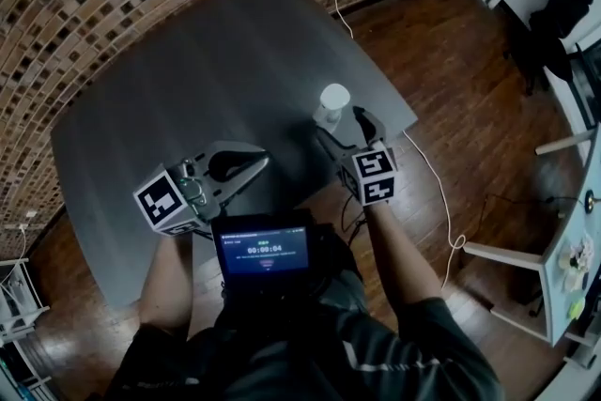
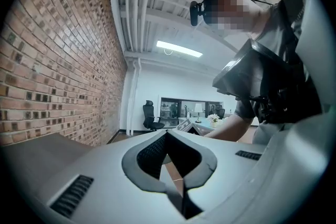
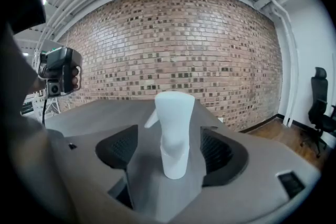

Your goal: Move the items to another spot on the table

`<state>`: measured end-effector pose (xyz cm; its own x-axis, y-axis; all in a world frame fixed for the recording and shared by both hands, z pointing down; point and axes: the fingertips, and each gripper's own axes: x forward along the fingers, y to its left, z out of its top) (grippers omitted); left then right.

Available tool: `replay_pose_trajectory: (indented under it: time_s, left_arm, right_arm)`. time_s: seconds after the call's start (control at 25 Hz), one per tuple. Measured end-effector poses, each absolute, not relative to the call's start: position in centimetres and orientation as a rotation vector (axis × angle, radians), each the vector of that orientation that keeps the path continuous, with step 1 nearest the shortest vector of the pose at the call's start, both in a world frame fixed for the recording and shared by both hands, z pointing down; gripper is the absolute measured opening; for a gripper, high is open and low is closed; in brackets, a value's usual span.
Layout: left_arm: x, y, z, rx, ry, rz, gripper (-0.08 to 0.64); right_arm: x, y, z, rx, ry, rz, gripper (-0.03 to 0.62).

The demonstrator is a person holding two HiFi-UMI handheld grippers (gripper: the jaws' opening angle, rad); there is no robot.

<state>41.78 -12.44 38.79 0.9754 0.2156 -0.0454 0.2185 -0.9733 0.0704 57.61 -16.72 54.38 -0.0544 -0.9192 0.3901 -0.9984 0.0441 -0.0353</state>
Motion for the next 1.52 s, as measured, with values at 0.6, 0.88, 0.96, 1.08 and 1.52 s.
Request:
replay_pose_trajectory:
  time_s: [0.6, 0.88, 0.96, 1.08, 1.52]
  left_arm:
    - [43.1, -14.6, 42.0, 3.074, 0.319, -0.108, -0.003]
    - [43.2, -14.9, 41.8, 3.081, 0.248, -0.092, -0.003]
    - [43.1, -14.7, 41.1, 3.076, 0.233, -0.077, -0.003]
    - [42.2, -14.4, 40.0, 3.059, 0.211, -0.034, -0.003]
    - [39.5, -12.4, 36.2, 3.067, 0.072, -0.061, -0.003]
  right_arm:
    - [58.5, -20.5, 59.1, 1.966, -2.066, 0.413, 0.359]
    - [58.5, -20.6, 58.8, 1.933, -2.109, 0.428, 0.270]
    - [58.4, -20.4, 57.9, 1.918, -2.121, 0.434, 0.268]
    - [57.7, -20.4, 55.3, 1.879, -2.146, 0.409, 0.267]
    - [54.0, -19.4, 48.3, 1.810, -2.291, 0.308, 0.258]
